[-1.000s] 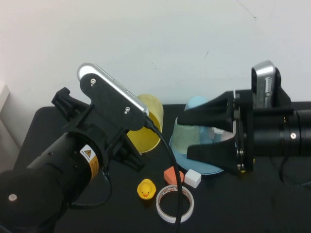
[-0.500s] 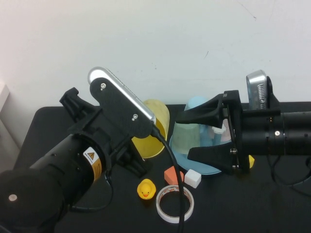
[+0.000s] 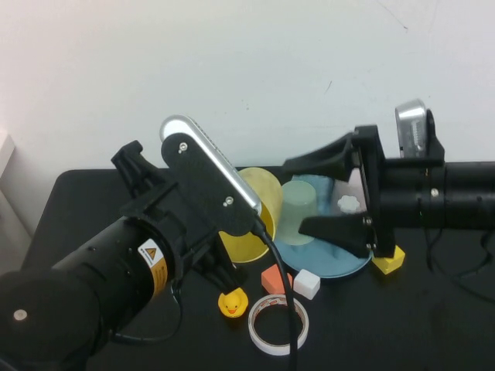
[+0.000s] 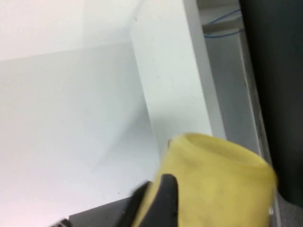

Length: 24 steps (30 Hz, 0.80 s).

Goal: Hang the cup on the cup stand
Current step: Adjust the cup with two arms

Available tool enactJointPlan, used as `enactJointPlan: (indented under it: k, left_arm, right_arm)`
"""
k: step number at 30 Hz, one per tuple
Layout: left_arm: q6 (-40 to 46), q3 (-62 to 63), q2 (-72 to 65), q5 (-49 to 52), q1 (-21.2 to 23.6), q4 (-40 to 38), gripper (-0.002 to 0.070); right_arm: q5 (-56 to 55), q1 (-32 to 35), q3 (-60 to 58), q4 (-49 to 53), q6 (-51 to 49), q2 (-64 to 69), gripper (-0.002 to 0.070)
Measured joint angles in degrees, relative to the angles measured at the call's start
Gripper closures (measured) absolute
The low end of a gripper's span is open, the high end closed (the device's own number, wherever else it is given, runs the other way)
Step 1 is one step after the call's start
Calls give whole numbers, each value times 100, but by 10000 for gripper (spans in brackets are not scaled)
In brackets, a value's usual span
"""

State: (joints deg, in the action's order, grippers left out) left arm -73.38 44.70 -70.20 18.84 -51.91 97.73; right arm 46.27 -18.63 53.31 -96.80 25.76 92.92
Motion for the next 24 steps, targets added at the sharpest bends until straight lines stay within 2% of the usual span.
enactJointPlan:
  k: [24]
  left_arm:
    - [348, -3, -74, -45, 0, -26, 665]
  right_arm:
    - [-2, -574, 500, -211, -347, 569, -17]
